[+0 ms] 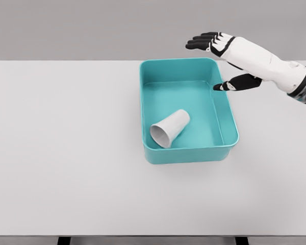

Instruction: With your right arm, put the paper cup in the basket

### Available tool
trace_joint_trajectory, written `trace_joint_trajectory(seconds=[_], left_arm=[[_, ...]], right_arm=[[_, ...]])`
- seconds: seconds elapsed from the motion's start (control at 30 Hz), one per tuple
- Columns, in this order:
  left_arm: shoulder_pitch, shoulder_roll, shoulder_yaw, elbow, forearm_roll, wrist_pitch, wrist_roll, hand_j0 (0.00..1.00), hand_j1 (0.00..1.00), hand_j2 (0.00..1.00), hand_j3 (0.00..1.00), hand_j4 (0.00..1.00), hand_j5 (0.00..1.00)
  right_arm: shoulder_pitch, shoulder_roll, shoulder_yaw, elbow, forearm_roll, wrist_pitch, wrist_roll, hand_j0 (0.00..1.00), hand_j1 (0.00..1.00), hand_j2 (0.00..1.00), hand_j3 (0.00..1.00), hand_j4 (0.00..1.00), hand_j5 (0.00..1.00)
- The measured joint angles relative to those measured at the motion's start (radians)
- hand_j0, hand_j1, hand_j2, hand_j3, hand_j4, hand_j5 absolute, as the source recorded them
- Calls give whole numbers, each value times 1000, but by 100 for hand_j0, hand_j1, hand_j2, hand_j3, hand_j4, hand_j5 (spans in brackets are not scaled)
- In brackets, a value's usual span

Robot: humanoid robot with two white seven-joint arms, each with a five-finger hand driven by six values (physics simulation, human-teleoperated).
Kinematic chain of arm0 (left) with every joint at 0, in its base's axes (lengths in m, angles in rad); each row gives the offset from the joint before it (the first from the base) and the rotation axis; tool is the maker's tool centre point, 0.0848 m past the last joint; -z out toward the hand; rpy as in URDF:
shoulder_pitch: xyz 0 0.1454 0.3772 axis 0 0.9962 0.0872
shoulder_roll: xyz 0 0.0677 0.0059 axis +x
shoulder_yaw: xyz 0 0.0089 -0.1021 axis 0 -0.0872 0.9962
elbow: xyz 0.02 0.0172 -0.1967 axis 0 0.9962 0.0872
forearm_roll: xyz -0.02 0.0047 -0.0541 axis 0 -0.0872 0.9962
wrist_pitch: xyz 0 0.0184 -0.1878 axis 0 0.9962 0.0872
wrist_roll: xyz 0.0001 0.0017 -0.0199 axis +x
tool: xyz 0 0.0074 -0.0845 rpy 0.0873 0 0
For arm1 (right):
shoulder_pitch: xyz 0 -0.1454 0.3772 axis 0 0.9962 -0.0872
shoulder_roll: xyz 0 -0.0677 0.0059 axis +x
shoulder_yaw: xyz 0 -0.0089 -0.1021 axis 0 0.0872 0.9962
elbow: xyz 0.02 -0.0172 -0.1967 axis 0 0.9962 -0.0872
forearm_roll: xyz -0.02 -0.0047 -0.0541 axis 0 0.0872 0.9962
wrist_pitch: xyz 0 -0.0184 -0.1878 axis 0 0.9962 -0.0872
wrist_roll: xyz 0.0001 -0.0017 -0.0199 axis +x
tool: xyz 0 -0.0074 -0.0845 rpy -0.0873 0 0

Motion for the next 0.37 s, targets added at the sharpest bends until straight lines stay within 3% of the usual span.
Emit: trace_joint_trajectory(seconds=[0.17,0.37], left_arm=[[-3,0,0,-2,0,0,0,100,100,100,100,100,100],[-8,0,0,-9,0,-2,-1,100,100,100,100,100,100]], right_arm=[[51,-45,-49,-36,-1,-16,0,100,100,100,100,100,100],[69,-87,-32,-43,-3,-16,0,100,100,100,100,100,100]])
